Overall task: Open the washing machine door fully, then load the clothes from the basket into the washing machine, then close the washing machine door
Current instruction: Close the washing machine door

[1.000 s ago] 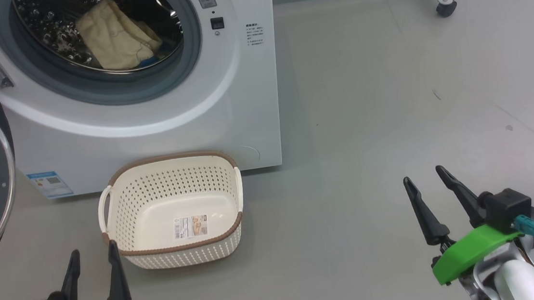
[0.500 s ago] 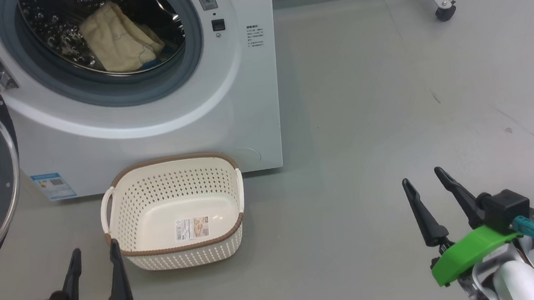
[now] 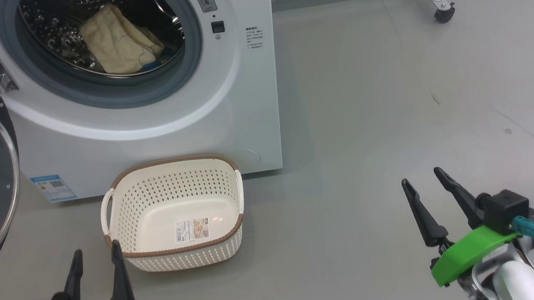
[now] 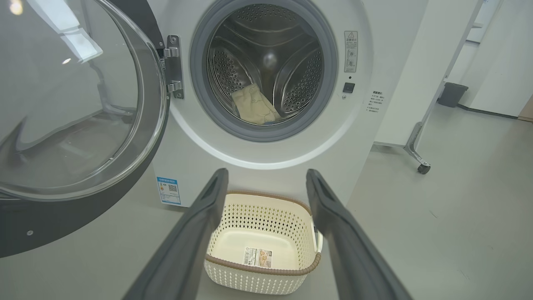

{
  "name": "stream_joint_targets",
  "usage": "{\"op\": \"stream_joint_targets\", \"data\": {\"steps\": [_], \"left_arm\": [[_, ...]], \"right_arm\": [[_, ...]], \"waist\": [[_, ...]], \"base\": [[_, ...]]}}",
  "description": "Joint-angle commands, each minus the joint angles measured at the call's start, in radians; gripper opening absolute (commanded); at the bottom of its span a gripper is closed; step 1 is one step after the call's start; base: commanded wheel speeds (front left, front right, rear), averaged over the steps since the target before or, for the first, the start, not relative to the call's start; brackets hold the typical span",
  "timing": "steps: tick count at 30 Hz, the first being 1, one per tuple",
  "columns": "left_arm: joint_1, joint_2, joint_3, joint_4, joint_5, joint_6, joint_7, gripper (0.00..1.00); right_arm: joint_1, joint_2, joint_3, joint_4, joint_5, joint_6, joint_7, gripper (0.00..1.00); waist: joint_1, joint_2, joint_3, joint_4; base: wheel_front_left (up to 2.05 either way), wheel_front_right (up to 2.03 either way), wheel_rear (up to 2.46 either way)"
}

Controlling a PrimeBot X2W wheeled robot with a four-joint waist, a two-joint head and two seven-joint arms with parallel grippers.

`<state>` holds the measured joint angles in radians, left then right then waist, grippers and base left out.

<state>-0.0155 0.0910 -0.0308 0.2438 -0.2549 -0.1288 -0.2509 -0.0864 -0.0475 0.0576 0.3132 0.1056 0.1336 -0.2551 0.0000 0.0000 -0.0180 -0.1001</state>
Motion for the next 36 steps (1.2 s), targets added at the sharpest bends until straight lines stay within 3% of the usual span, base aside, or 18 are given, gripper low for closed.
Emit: {"op": "stream_joint_targets", "data": {"steps": [1,21,30,36], "left_arm": [[-0.027,0.008,0.041,-0.031,0.01,-0.001,-0.011,1.0],[-0.032,0.012,0.028,-0.03,-0.005,-0.002,-0.011,1.0],[-0.035,0.017,0.011,-0.02,-0.003,-0.002,-0.011,1.0],[-0.036,0.024,0.006,-0.014,0.004,-0.002,-0.011,1.0]], "right_arm": [[-0.03,-0.003,0.022,-0.026,0.0,-0.003,-0.007,1.0],[-0.021,-0.003,0.027,-0.027,-0.001,-0.003,-0.007,1.0],[-0.01,-0.003,0.05,-0.025,0.011,-0.003,-0.007,1.0],[0.001,-0.003,0.058,-0.032,0.024,-0.003,-0.007,1.0]], "waist": [[0.0,0.0,0.0,0.0],[0.0,0.0,0.003,0.034],[0.0,0.0,0.004,0.126],[0.0,0.0,-0.002,0.246]], "base": [[0.0,0.0,0.0],[0.0,0.0,0.0],[0.0,0.0,0.0],[0.0,0.0,0.0]]}}
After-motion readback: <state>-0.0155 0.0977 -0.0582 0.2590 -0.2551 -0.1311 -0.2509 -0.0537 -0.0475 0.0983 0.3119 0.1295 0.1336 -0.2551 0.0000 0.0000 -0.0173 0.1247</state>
